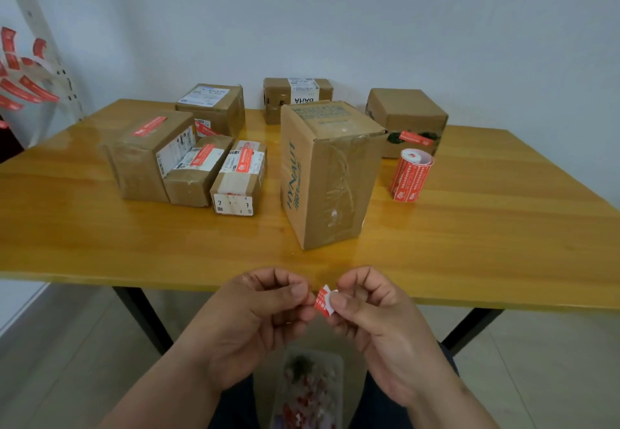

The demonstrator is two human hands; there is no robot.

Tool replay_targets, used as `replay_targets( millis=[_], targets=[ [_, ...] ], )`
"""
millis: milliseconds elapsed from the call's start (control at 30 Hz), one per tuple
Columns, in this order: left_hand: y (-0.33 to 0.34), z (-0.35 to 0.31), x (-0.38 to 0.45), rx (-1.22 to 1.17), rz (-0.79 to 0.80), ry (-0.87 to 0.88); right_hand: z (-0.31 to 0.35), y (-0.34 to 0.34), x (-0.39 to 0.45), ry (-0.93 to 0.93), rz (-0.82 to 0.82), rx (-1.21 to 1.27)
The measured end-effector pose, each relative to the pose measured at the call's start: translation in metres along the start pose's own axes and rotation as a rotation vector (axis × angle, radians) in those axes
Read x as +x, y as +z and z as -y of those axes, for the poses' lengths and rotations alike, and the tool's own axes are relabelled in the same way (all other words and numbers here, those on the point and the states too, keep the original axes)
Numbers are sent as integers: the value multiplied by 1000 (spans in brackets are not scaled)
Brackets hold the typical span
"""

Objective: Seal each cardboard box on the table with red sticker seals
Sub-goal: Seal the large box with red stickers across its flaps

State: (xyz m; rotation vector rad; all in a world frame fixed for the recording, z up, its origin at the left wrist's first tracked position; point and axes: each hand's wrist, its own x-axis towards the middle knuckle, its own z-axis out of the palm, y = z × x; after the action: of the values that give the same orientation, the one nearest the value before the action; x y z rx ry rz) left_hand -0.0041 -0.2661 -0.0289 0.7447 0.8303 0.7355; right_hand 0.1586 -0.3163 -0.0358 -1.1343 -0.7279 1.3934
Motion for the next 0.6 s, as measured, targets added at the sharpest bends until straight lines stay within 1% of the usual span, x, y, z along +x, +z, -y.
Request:
replay_targets(
  millis=[167,267,367,433,500,600],
  targets=[
    [-20,34,12,231,-34,-119,-39,-8,9,102,-104,-294],
    [-29,54,30,262,-136,-145,-56,-12,16,123,-153,-402],
    [-37,68,48,244,-232,-185,-70,-23,27,209,-190,-399],
    [-44,78,60,263,-287,-215,-77,-34,35,286,-240,-315],
    [-52,88,71,294,-346,-231,-83,-44,43,315,-306,-282],
    [-58,101,88,338,-380,-242,-92,-53,54,305,-318,-397]
  ],
)
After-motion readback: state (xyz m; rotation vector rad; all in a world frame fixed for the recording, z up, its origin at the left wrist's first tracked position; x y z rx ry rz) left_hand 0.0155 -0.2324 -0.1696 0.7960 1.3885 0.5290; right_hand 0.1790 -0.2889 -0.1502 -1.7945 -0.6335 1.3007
